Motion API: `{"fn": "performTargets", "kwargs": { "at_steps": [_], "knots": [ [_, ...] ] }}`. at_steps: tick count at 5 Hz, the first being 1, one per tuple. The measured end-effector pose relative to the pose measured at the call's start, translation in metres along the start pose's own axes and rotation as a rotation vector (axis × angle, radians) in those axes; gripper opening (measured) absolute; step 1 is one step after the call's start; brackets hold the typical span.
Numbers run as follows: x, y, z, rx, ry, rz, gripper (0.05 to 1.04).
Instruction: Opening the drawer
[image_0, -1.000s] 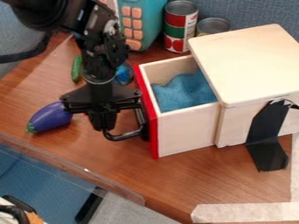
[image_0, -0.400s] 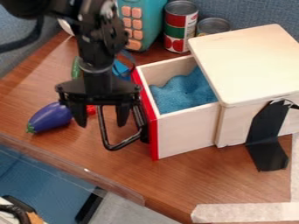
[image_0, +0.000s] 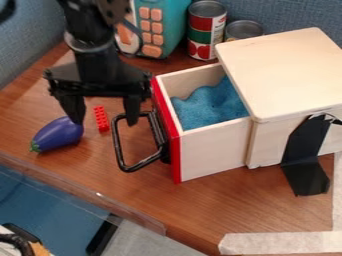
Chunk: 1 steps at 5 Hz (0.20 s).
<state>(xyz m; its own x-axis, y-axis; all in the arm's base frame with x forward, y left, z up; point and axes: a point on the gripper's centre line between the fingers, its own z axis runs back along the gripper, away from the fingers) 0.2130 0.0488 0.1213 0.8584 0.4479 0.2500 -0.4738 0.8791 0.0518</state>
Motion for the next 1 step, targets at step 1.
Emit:
{"fn": "performTargets", "kwargs": {
  "at_steps": [1],
  "knots": [
    [-0.0016, 0.0053, 0.0284, -0.052, -0.035, 0.0, 1.0]
  ]
}}
